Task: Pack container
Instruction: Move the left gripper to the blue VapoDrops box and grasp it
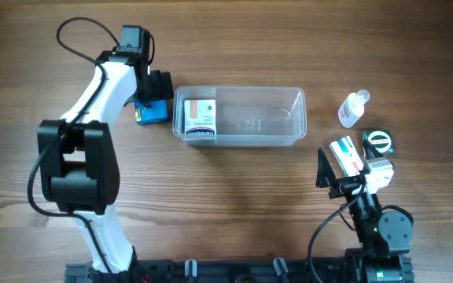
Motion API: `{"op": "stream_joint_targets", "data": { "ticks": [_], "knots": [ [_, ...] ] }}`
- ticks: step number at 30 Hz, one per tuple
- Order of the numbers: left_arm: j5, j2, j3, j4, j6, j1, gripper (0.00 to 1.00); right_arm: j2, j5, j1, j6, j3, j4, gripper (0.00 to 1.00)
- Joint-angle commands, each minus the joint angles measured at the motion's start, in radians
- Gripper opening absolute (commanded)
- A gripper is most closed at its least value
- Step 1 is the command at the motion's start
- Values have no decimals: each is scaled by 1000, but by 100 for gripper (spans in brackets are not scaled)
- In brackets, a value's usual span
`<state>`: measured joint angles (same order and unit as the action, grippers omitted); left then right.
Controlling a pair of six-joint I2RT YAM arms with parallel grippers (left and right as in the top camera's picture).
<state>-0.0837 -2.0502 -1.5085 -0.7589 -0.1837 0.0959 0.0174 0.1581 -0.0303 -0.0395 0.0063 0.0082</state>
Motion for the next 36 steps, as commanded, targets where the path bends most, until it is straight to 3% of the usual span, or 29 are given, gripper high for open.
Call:
{"op": "stream_joint_targets", "data": {
  "ticks": [1,22,27,30,36],
  "knots": [
    [9,-32,5,15,20,-2,100,-10,24,-5,-6,-1,6,100],
    [8,-82,5,17,20,-3,98,-10,24,-5,-5,-1,6,100],
    [8,-82,5,15,20,-3,89,-10,24,-5,-5,-1,6,100],
    [8,-82,5,15,20,-3,60,-10,24,-5,-6,-1,6,100],
    [7,-79,5,14,20,-3,68,-10,24,-5,-6,-1,6,100]
  ]
}}
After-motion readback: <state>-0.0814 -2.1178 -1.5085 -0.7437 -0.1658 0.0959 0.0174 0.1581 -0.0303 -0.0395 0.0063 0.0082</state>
